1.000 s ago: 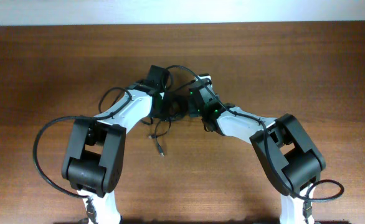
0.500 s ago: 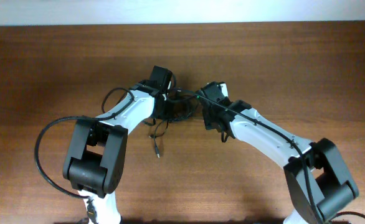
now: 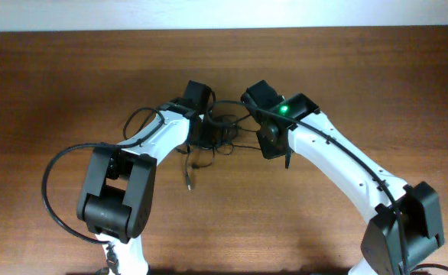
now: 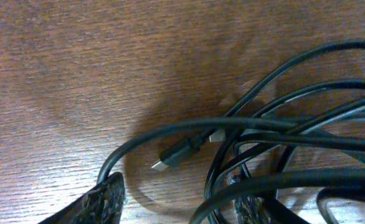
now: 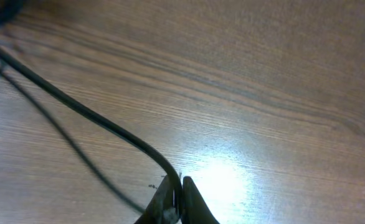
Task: Untangle cables
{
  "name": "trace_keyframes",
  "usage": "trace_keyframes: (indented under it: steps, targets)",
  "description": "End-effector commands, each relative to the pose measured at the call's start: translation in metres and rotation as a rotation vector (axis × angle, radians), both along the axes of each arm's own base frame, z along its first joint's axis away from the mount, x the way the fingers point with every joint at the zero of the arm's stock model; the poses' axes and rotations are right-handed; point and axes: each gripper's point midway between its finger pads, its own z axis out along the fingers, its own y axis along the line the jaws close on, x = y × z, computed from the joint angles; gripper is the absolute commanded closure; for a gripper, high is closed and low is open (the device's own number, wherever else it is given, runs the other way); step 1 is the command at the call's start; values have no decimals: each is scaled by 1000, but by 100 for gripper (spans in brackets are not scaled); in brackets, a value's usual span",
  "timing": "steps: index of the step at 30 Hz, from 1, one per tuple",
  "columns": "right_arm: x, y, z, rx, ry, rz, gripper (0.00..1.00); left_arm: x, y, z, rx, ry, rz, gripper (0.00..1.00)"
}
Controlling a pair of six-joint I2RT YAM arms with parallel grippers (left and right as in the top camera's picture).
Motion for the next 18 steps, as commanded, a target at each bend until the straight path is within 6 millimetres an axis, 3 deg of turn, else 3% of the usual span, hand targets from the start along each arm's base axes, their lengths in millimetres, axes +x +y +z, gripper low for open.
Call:
trace_keyframes:
  steps: [1,3,6,8,12,18]
  targets:
    - [1,12,24,92,-4,10,95,-7,21,-14,80,32,25,44]
    - [-3,13,26,105,16,12,95,-7,21,-14,81,35,25,47]
    - [-10,9,25,88,44,10,94,-8,21,-14,82,36,25,42]
    - [-18,11,23,106,83,13,85,-7,20,-12,78,39,24,44]
    - [-22,15,22,125,110,15,80,-6,10,-4,34,62,1,52]
    - [-23,44,20,284,138,14,69,-24,-47,1,-241,140,-315,49]
